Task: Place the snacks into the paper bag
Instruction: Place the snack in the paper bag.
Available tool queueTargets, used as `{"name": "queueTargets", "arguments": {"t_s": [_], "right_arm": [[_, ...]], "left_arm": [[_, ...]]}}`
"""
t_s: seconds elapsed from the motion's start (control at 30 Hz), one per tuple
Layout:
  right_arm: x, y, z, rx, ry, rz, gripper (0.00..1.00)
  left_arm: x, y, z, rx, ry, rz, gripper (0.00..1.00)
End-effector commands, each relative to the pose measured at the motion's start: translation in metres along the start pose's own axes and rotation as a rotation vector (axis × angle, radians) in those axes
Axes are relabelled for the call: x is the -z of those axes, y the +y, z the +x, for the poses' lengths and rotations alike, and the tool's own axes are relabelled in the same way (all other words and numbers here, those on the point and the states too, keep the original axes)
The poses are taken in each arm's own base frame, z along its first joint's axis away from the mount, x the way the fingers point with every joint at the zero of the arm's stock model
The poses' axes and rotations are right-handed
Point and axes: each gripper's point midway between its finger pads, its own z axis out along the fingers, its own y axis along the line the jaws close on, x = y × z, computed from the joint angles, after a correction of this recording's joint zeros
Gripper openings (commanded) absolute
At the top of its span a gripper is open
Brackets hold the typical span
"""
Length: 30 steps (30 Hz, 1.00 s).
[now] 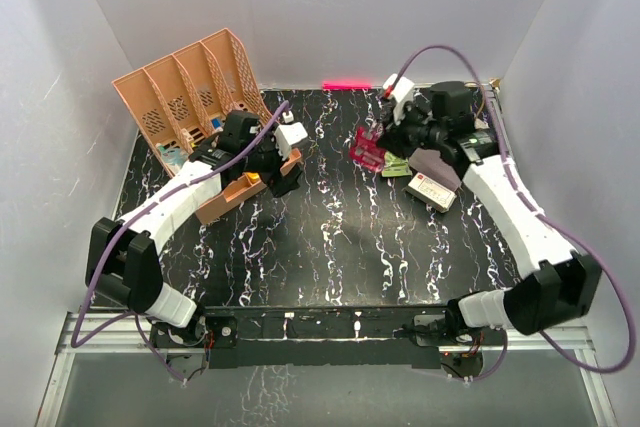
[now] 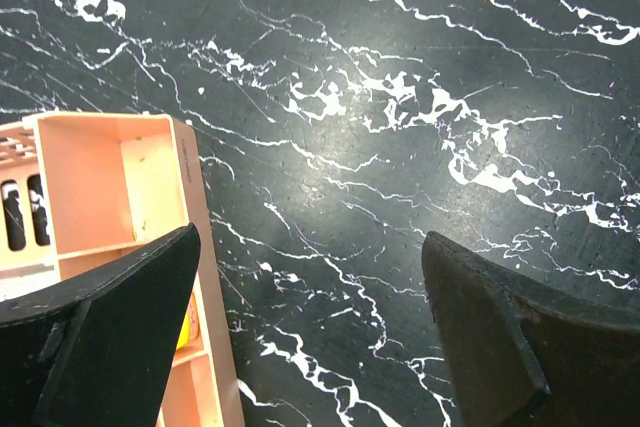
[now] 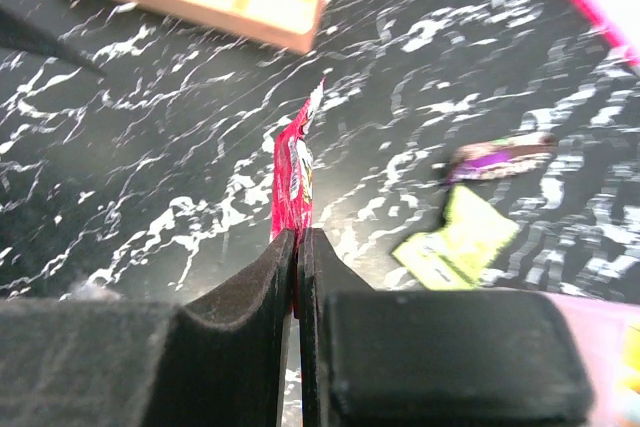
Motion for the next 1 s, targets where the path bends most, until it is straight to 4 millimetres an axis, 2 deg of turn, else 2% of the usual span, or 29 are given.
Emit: {"name": "queueTargets", "arguments": {"t_s": [0.0, 0.1, 0.23, 0.33, 0.43, 0.53, 0.63, 0.83, 0.97], "right_arm": [[0.076, -0.031, -0.067, 0.11, -0.123, 0.247, 0.08], [0.12, -0.05, -0.09, 0.118, -0.176, 0.388, 0.08], [0.165, -0.076, -0.106, 0.107, -0.208, 0.562, 0.08], [0.189, -0.097, -0.106, 0.121, -0.185, 0.687, 0.08], [0.204, -0.114, -0.101, 0.144, -0.142, 0.775, 0.08], [0.207, -0.127, -0.094, 0.157, -0.096, 0.816, 0.08], [0.211, -0.144, -0.076, 0.141, -0.033, 0.847, 0.08], [0.198, -0.167, -0.048, 0.119, 0.055, 0.818, 0.08], [0.18, -0.178, -0.031, 0.097, 0.087, 0.757, 0.08]], "left_arm": [[0.016, 0.006, -0.007, 0.018, 0.024, -0.052, 0.95], [0.019, 0.011, -0.007, 0.027, 0.043, -0.077, 0.98], [0.022, 0.017, -0.011, 0.033, 0.058, -0.101, 0.99], [0.024, 0.021, -0.01, 0.034, 0.073, -0.123, 0.98], [0.025, 0.023, -0.008, 0.035, 0.084, -0.135, 0.98], [0.024, 0.023, -0.005, 0.039, 0.096, -0.132, 0.99], [0.024, 0.024, -0.001, 0.038, 0.114, -0.136, 0.98], [0.023, 0.026, 0.002, 0.044, 0.135, -0.145, 0.98], [0.021, 0.026, 0.004, 0.048, 0.144, -0.138, 0.98]]}}
